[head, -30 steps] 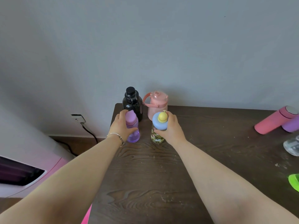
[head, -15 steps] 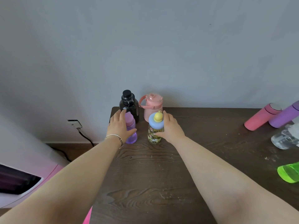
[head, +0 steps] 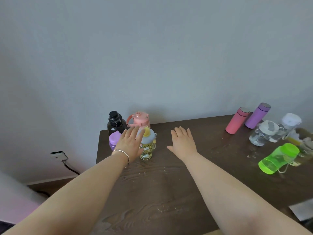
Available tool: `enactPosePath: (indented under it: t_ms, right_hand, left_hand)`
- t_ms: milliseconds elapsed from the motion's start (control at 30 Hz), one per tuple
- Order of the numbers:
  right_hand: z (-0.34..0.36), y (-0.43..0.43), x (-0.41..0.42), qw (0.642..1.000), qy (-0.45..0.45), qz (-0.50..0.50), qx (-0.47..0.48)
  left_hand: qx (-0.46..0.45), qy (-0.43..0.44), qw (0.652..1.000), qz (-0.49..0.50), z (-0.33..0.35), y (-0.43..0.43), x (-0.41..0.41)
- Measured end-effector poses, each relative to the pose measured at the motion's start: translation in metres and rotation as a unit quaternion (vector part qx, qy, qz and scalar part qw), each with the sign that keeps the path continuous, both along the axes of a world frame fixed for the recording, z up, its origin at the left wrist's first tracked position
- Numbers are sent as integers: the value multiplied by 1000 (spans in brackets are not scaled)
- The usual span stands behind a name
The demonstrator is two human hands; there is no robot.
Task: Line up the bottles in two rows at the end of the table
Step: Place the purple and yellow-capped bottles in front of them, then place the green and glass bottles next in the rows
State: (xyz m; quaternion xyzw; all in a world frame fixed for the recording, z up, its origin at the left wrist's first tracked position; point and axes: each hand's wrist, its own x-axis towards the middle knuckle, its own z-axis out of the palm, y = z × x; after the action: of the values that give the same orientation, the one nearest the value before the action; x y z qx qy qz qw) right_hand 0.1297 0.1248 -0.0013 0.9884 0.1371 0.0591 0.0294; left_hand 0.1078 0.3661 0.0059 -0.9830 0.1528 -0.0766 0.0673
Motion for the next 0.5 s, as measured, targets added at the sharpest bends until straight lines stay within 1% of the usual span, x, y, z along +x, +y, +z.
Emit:
enactPosePath:
  t_ms: [100,267,333,500]
  right_hand:
    - [5,-36,-8,1000,-1,-13,1]
    - [14,-112,-19,997,24,-50,47]
    - [18,-150,-24,997,30,-57,50]
    - [33,-258,-40,997,8,-75,36]
  left_hand:
    - [0,11,999,-34,0,-36,0]
    - [17,36,998,-51,4,-110,6]
    - [14,45,998,-51,9,-145,8]
    - [3,52,998,-47,19,-249,3]
